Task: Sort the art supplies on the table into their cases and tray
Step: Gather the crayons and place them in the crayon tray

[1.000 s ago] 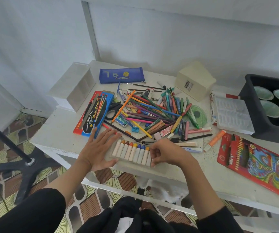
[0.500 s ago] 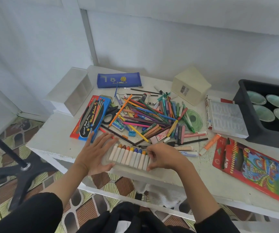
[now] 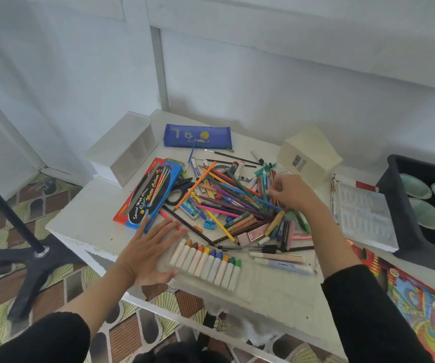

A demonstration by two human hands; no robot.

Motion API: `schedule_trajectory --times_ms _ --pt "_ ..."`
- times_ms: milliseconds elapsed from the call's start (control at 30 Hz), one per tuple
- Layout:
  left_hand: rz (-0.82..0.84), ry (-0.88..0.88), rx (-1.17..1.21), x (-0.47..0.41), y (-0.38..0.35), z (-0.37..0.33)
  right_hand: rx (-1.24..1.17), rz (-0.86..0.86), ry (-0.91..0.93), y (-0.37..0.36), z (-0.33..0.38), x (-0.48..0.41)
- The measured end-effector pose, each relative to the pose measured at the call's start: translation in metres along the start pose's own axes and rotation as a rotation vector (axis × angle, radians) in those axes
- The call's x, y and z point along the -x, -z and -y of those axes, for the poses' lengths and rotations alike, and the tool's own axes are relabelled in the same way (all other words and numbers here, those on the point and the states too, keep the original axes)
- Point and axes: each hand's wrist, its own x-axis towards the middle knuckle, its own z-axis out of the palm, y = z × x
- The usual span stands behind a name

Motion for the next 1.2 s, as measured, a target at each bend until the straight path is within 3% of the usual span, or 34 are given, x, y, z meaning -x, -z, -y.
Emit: schedule_trajectory --times_ms 267,500,633,1000,1200 --pt "0.023 -0.008 -0.001 0.0 -0.005 0.005 0.137 -0.141 -0.141 0.014 -0.035 -0.087" --pt "0.021 -0.014 0.0 0.0 -0.005 0.005 0.514 0.026 -0.096 0.0 -0.037 -0.118" --pt "0.017 -0.008 0.0 0.0 -0.007 0.006 0.592 -0.029 -0.078 -0.006 -0.039 -0.119" --pt "-0.001 -0.013 0.029 0.0 -0.005 0.005 0.201 -0.342 -0.117 -0.005 -0.032 -0.059" --pt "-0.017 -0.035 0.053 0.001 -0.003 0.004 -0.294 -0.405 -0.202 -0.026 0.012 0.023"
